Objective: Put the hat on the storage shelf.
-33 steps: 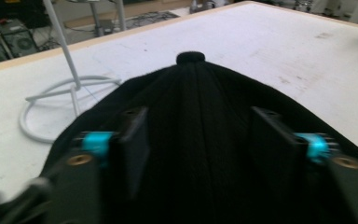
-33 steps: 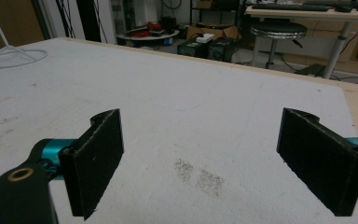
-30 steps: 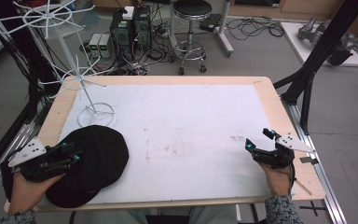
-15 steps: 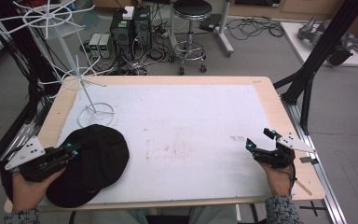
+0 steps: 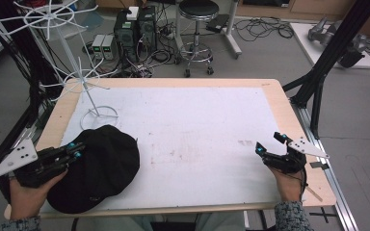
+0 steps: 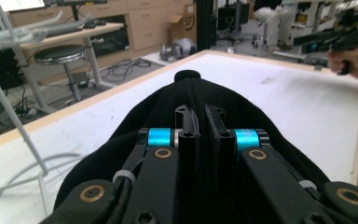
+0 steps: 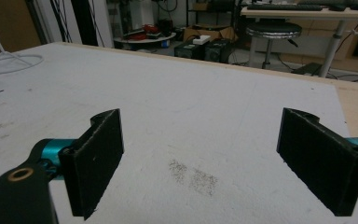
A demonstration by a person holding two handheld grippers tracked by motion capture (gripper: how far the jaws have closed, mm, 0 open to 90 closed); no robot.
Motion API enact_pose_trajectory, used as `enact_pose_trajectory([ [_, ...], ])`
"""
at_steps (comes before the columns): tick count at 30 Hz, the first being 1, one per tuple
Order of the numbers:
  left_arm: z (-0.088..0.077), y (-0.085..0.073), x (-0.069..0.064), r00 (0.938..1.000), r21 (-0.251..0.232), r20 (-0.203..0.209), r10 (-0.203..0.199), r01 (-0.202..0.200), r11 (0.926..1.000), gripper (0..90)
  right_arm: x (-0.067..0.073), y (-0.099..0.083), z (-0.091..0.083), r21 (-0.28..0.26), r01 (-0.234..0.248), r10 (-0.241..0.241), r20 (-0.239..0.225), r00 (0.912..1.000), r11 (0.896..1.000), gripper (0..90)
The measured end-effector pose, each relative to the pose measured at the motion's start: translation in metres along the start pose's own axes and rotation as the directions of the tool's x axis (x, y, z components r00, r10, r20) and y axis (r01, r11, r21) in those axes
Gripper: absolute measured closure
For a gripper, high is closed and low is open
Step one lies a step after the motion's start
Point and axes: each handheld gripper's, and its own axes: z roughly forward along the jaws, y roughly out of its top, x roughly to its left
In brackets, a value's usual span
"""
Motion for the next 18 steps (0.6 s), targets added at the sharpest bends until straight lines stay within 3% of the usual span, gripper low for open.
enact_pose_trajectory([
  [9, -0.009, 0.038, -0.01, 0.9991, -0.043, -0.006, 0.041, -0.041, 0.9982, 84.4, -0.002, 0.0, -0.002, -0.016, -0.032, 0.032, 0.001, 0.9995, 0.999, 13.7],
  [18, -0.018, 0.096, -0.013, 0.9962, -0.062, 0.029, 0.082, -0.08, 0.9949, 84.4, -0.004, 0.0, -0.003, -0.026, -0.035, 0.035, 0.001, 0.9994, 0.999, 13.8],
])
